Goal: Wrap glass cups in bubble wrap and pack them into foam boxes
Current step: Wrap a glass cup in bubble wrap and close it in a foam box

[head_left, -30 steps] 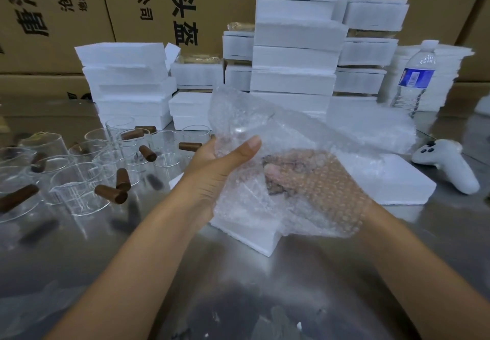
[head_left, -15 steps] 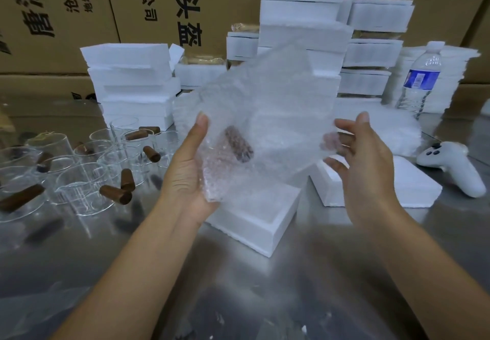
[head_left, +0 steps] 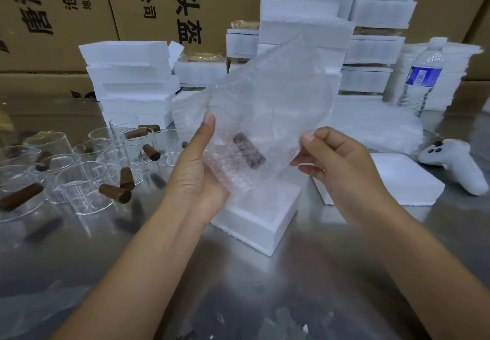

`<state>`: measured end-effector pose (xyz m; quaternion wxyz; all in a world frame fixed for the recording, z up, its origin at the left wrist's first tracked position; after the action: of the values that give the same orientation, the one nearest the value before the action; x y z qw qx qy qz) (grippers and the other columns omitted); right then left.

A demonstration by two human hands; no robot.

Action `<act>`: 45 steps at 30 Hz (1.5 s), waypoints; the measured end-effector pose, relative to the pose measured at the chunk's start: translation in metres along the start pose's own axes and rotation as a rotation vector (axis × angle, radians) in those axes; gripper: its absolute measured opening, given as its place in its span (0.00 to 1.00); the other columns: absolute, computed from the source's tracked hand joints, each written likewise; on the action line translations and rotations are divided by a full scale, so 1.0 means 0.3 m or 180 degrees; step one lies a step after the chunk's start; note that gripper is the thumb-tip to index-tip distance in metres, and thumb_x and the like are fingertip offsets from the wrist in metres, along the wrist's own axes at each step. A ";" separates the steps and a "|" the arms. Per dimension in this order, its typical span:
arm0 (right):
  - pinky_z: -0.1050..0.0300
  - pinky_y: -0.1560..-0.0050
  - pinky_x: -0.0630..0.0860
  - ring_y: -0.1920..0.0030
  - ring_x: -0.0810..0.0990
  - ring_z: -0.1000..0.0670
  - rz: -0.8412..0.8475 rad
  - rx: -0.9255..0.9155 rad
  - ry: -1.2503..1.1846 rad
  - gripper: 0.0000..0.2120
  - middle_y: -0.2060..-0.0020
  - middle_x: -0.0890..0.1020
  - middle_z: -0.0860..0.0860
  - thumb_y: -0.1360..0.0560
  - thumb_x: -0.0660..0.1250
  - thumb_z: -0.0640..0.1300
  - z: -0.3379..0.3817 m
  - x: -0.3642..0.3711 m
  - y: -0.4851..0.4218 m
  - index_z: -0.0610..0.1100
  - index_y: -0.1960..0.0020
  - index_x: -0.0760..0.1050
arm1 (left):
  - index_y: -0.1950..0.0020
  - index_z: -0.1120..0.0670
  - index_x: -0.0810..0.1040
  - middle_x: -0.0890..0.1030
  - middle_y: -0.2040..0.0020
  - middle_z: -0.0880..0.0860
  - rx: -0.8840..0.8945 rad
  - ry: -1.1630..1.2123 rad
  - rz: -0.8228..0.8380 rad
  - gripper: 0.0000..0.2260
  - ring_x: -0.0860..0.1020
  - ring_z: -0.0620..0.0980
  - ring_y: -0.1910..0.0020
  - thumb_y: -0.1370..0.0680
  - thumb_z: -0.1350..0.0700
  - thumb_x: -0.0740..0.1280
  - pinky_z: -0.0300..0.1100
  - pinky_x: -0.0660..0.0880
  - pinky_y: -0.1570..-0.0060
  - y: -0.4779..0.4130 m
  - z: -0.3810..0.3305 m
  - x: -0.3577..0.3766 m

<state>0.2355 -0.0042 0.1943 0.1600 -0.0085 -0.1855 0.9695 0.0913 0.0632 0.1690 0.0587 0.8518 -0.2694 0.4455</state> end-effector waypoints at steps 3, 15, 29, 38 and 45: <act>0.59 0.53 0.75 0.67 0.80 0.54 -0.0082 0.0087 -0.0474 0.12 0.68 0.79 0.54 0.23 0.63 0.43 0.005 -0.010 -0.001 0.49 0.66 0.74 | 0.38 0.54 0.76 0.81 0.41 0.57 0.0029 -0.0140 0.0109 0.24 0.80 0.57 0.42 0.31 0.46 0.69 0.56 0.74 0.40 -0.001 0.006 0.022; 0.57 0.51 0.78 0.58 0.82 0.52 -0.0278 0.0236 -0.1740 0.06 0.55 0.82 0.50 0.33 0.66 0.49 0.006 -0.061 -0.019 0.49 0.58 0.73 | 0.38 0.56 0.76 0.82 0.44 0.56 -0.0312 -0.0119 0.0473 0.21 0.82 0.54 0.47 0.29 0.50 0.68 0.46 0.80 0.54 0.025 0.055 0.067; 0.48 0.42 0.76 0.37 0.75 0.43 -0.0294 0.0595 -0.1936 0.35 0.34 0.74 0.43 0.32 0.63 0.51 -0.002 -0.040 -0.006 0.41 0.28 0.64 | 0.46 0.49 0.80 0.85 0.49 0.49 0.0149 -0.1606 0.0509 0.23 0.83 0.48 0.49 0.41 0.55 0.78 0.46 0.80 0.49 0.020 0.068 0.064; 0.44 0.37 0.72 0.41 0.79 0.50 -0.0321 0.0456 -0.0930 0.24 0.43 0.82 0.53 0.28 0.58 0.62 -0.003 -0.053 -0.009 0.51 0.38 0.75 | 0.40 0.45 0.76 0.83 0.44 0.49 0.0203 -0.1539 0.0293 0.30 0.81 0.51 0.44 0.41 0.48 0.80 0.52 0.79 0.46 0.017 0.056 0.050; 0.53 0.51 0.78 0.59 0.82 0.51 -0.0436 0.0198 -0.0134 0.09 0.61 0.84 0.50 0.29 0.66 0.56 -0.017 -0.044 -0.004 0.52 0.59 0.81 | 0.39 0.48 0.77 0.84 0.46 0.48 0.0652 -0.1345 -0.0094 0.22 0.82 0.49 0.46 0.33 0.51 0.73 0.46 0.79 0.47 0.013 -0.012 0.019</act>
<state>0.2489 -0.0054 0.1894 0.2222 0.0296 -0.1588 0.9615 0.0891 0.0588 0.1751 -0.0791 0.9315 -0.2165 0.2814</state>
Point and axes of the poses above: each hand's wrist, its own y-axis away from the middle knuckle, its own x-axis out of the palm, z = x × y, the point moved 9 cm from there along -y, towards the middle knuckle
